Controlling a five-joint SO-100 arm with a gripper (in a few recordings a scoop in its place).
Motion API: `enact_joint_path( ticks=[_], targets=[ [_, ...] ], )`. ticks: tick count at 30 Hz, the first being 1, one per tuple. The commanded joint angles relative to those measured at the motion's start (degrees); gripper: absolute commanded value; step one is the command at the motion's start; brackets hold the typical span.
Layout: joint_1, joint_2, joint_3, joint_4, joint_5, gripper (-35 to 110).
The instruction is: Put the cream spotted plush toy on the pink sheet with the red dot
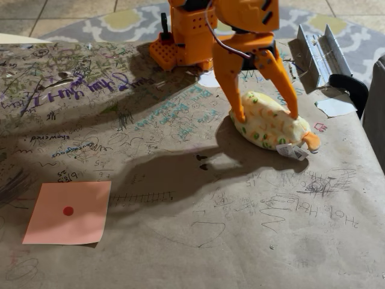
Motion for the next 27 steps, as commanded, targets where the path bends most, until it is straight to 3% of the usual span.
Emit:
enact_joint_path(
  ticks=[1, 5, 9, 12, 20, 27],
  targets=[
    [-3.5, -1.9, -3.2, 1.5, -2.7, 33],
    [-5.4, -4.8, -1.3, 1.6, -8.1, 32],
    [-6.0, -7.2, -2.6, 6.2, -10.7, 9],
    [-5.4, -8.5, -2.9, 10.0, -11.5, 0],
    [0.8, -2.8, 0.8, 4.8, -3.3, 0],
    [17.0, 17.8, -6.1, 8.7, 0.4, 0]
  ],
)
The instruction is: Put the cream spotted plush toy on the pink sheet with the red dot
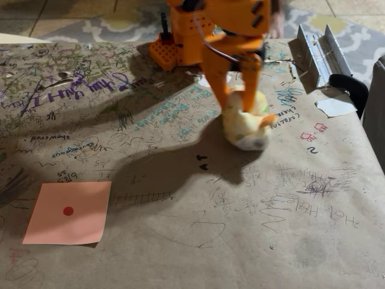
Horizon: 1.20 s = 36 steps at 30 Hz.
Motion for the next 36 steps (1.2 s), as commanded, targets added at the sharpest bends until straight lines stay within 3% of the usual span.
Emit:
enact_joint_path(
  ticks=[1, 12, 24, 30, 33, 36],
  targets=[
    [8.3, 13.6, -7.8, 4.6, 0.6, 0],
    [26.5, 33.7, -30.7, 9.2, -4.4, 0],
    [27.9, 52.3, -28.4, 9.5, -9.0, 0],
    [29.4, 47.3, -33.0, 9.1, -7.1, 0],
    [31.5, 42.7, -34.3, 3.7, -5.6, 1],
    [32.9, 26.1, -48.8, 6.8, -1.7, 4]
  ],
)
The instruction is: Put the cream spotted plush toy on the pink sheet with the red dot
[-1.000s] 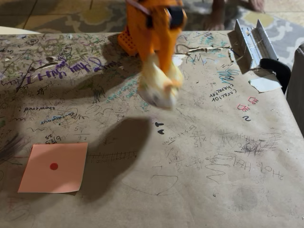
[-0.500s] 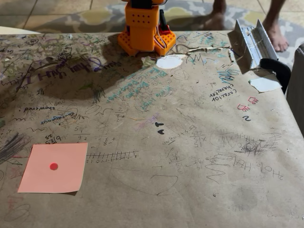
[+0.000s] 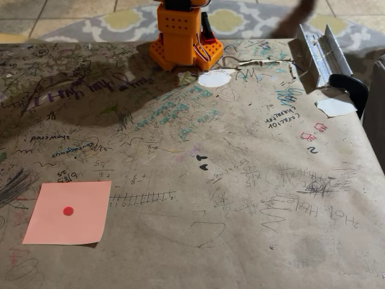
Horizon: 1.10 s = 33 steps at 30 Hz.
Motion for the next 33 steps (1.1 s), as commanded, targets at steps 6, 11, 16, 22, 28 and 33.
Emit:
enact_joint_path(
  ticks=[6, 11, 16, 22, 28, 33],
  targets=[
    [8.6, -27.5, -19.8, -1.6, -1.8, 13],
    [9.8, -25.0, -0.5, -18.0, -6.5, 17],
    [8.7, -21.9, 9.3, -26.5, -8.5, 18],
    [8.1, -17.0, 14.9, -27.2, -7.2, 17],
    [7.0, -0.3, 37.7, -30.4, -5.4, 13],
    [3.0, 16.8, 59.5, -33.2, 1.1, 4]
  ],
)
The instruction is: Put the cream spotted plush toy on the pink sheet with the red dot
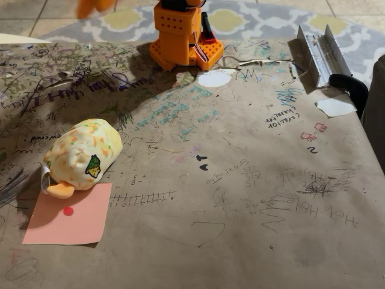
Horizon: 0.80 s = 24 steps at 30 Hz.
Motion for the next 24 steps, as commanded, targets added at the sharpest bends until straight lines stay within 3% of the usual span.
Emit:
enact_joint_path(
  ticks=[1, 4, 8, 12, 14, 24],
  targets=[
    [-1.8, 10.5, 15.1, -5.9, 5.4, 2],
    [-2.6, 13.0, 26.5, -19.3, 11.5, 0],
    [-3.5, 14.5, 26.4, -14.4, 29.0, 3],
    [-4.8, 22.1, 26.4, 3.6, 41.7, 0],
    [-6.0, 26.9, 26.2, 12.5, 43.6, 0],
    [-5.4, 26.7, 26.4, 10.8, 44.6, 0]
  ],
)
